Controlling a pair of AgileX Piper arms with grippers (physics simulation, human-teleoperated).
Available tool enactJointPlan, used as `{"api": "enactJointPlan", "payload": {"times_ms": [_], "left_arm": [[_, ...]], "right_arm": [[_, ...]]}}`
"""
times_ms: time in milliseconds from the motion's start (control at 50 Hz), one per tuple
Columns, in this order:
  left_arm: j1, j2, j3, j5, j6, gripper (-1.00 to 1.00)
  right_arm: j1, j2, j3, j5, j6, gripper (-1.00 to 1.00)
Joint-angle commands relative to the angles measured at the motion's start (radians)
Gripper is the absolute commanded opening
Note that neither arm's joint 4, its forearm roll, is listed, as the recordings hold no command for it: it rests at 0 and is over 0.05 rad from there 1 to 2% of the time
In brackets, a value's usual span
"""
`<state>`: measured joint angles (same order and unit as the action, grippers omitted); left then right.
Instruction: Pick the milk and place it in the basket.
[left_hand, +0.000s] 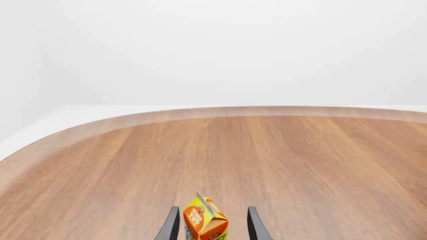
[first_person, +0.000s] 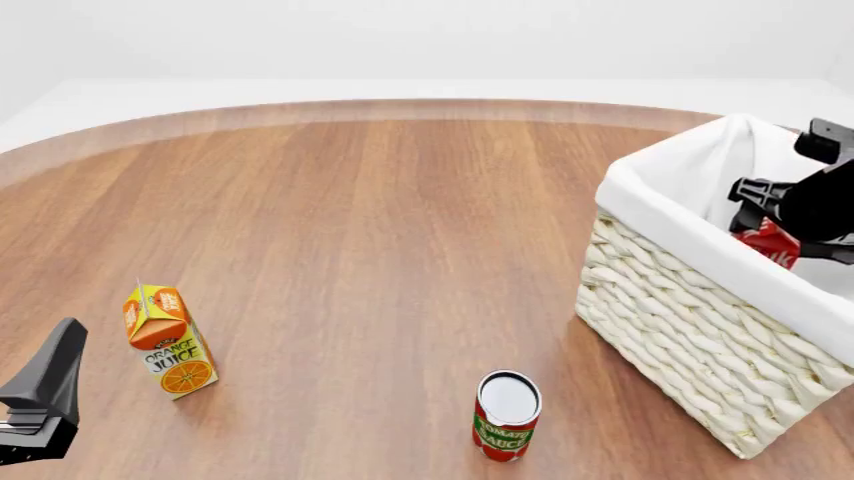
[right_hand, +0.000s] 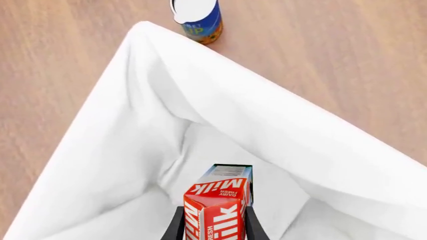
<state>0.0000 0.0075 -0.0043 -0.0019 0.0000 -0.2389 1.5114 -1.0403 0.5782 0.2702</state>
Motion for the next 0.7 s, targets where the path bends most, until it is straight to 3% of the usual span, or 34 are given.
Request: {"api": "enactJointPlan", "payload": {"times_ms": [20,360,380,700], "left_arm": [[0.000,0.000,0.000,0.000,0.000,1.00],[0.000,0.000,0.000,0.000,0.000,1.00],[0.000,0.000,0.000,0.000,0.000,1.00],[0.000,0.000,0.000,0.000,0.000,1.00]], "right_arm": [[-0.003,0.004,-0.010,-0.012,0.016,-1.00],[-0.001,0.011,-0.006,-0.024,0.024,-1.00],[0.001,0.009,-0.005,-0.025,0.026,1.00],[0.007,-0.001,-0.019,-0.011,0.032,1.00]]}}
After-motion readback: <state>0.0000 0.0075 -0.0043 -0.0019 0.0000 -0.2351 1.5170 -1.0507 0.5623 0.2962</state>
